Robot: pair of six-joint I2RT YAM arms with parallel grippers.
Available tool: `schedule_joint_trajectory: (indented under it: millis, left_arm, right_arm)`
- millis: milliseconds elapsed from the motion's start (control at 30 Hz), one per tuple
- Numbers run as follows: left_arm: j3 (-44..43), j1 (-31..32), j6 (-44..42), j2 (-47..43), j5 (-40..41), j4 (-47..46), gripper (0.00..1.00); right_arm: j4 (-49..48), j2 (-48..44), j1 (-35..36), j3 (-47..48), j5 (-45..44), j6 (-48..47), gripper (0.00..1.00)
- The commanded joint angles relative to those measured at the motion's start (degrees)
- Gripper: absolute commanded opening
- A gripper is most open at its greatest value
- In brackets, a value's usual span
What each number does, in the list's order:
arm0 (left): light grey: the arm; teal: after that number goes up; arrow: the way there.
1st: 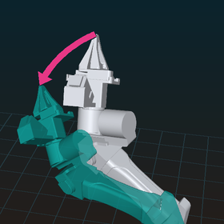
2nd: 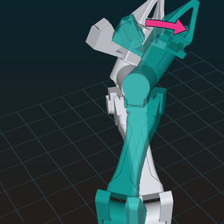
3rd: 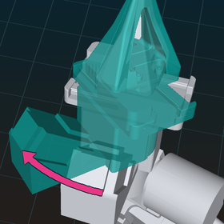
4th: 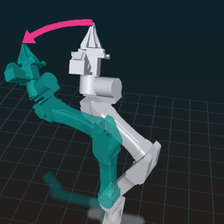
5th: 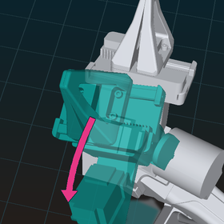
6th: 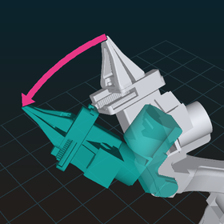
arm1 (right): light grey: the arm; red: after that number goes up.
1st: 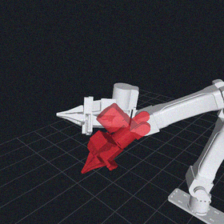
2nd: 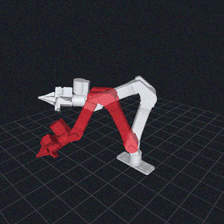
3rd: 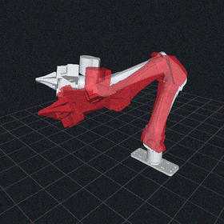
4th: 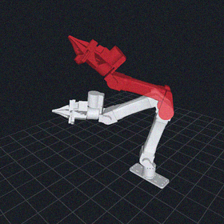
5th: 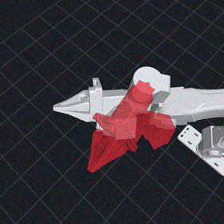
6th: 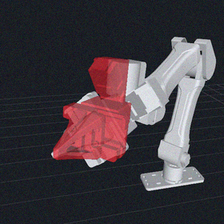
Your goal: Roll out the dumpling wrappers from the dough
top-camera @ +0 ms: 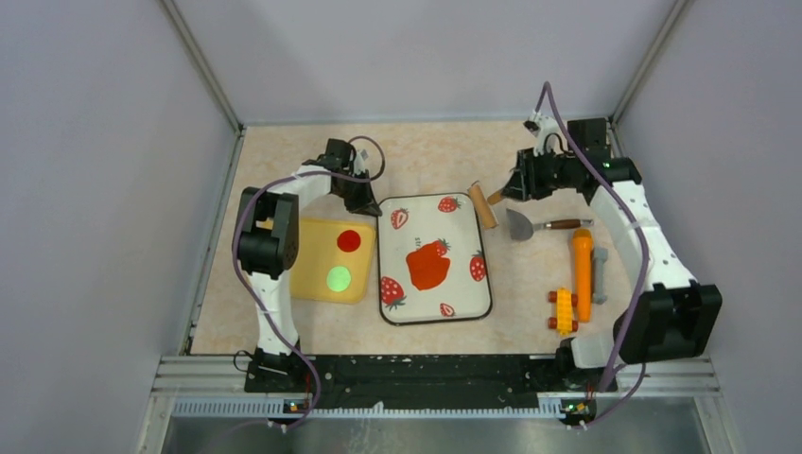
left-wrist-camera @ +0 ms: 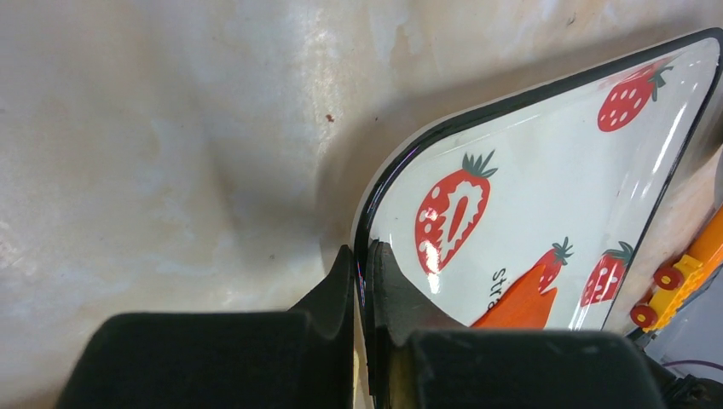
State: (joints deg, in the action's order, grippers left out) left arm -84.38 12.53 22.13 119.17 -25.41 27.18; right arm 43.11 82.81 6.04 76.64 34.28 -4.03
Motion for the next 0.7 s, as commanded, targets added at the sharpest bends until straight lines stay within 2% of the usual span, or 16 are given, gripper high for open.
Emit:
schedule_joint_trajectory:
  millis: [0, 133, 233, 333, 433, 533, 667]
  left_arm:
    - [1.31, -0.67, -1.76, -4.78, 4.24, 1.71, 0.0]
    - [2.01, -0.82, -0.46, -6.27, 5.29, 2.22, 0.0]
    - [4.42, -0.85, 2.65, -7.43, 5.78, 1.42, 0.0]
    - [7.53, -0.85, 6.26, -8.31, 7.26, 0.12, 0.0]
    - [9.37, -0.85, 9.14, -7.94, 6.99, -1.6, 0.0]
    - [9.48, -0.85, 9.16, -7.11, 6.72, -2.34, 0.0]
    - [8.66, -0.92, 7.91, -6.51, 7.47, -1.7, 0.0]
  right_arm:
    - [-1.02, -5.59, 3.6, 1.7, -3.95, -2.65, 0.0]
    - [-1.76, -5.42, 9.49, -0.4, -6.16, -3.45, 0.0]
    - [-1.85, -4.6, 16.4, -1.13, -12.08, -5.54, 0.0]
    - [-2.79, -2.76, 20.69, -0.83, -16.15, -2.46, 0.0]
    - [-3.95, 0.77, 21.12, -0.6, -13.74, 5.89, 0.0]
    - [-5.07, 4.59, 21.18, -0.57, -5.4, 9.73, 0.0]
    - [-6.1, 9.01, 21.21, -0.37, -2.29, 12.19, 0.0]
